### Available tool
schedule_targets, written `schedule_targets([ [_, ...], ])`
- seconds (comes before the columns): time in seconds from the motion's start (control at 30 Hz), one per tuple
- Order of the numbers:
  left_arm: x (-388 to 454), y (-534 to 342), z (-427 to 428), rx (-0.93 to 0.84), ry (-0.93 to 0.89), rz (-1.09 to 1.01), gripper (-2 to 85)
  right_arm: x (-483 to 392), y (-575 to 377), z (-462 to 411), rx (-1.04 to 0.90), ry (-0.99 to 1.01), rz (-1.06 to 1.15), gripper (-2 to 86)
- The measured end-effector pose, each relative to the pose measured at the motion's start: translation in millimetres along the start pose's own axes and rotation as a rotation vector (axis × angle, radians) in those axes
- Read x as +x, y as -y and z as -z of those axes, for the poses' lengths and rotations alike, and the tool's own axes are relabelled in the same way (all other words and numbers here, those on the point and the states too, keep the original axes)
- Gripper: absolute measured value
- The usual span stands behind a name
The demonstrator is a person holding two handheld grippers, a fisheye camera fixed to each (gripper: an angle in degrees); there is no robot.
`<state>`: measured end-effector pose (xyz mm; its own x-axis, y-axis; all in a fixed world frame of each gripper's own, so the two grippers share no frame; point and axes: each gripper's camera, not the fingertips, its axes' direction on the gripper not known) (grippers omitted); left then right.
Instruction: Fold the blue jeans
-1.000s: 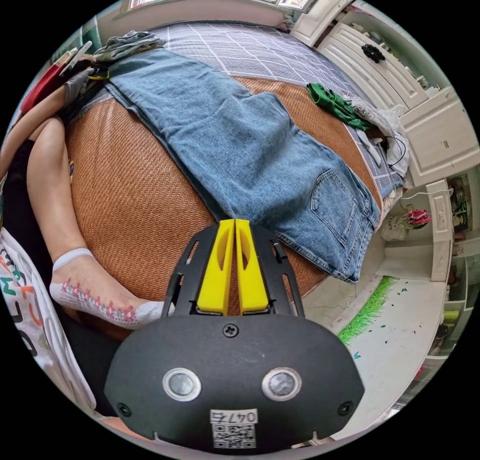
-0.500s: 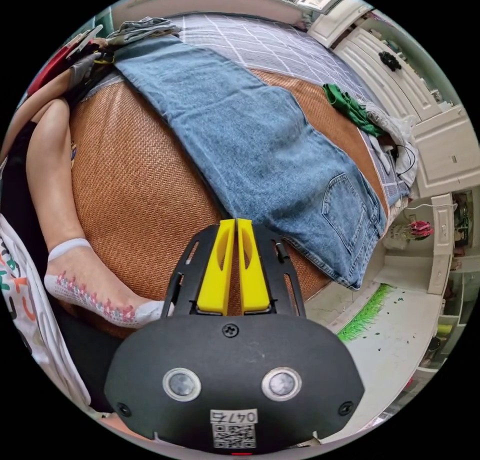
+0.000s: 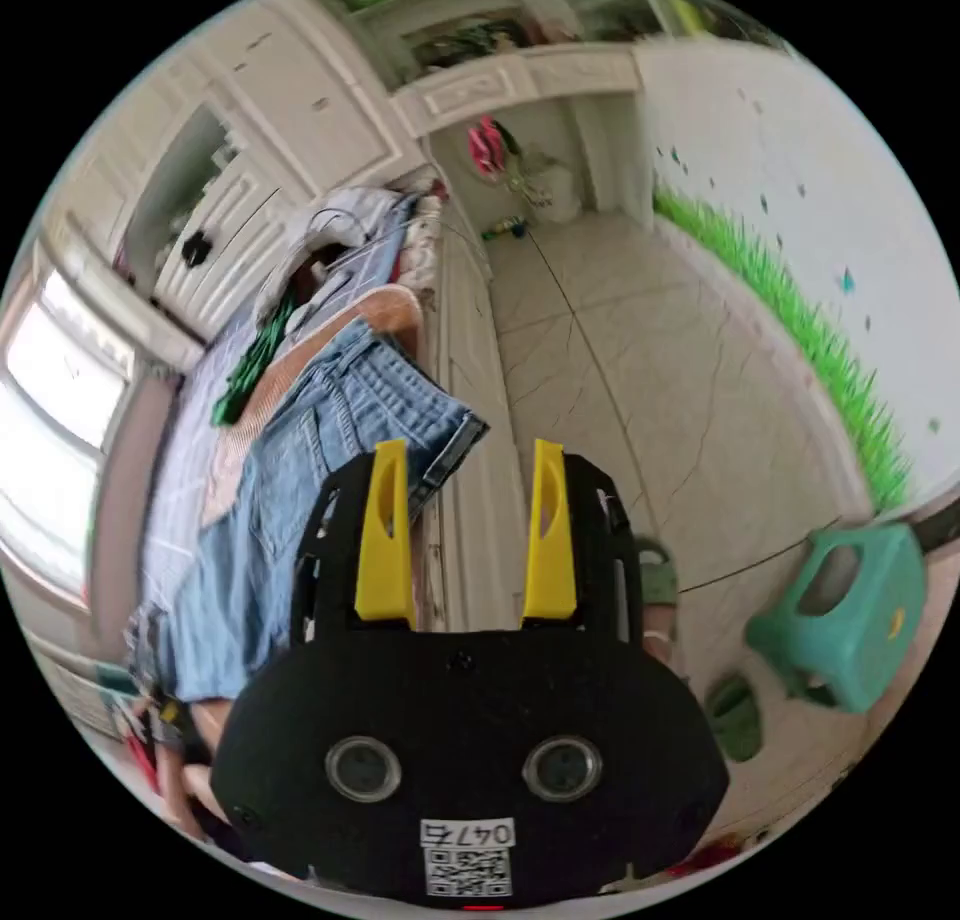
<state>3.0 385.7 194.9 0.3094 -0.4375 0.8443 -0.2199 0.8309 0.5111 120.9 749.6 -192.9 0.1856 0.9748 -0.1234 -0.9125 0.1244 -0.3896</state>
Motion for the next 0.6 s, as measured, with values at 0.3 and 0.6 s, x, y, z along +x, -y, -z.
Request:
schedule_targets([
  [0.3,-24,18,-13,0.023,0.025,-0.029,6.3,32,-26,-5,0.102,0.124,0.053,0.8],
  [0.6,-73,32,-7,0.01,-0.023,0.022,7.4,30,-71,1,0.115,-0.099,0.006,9.1],
])
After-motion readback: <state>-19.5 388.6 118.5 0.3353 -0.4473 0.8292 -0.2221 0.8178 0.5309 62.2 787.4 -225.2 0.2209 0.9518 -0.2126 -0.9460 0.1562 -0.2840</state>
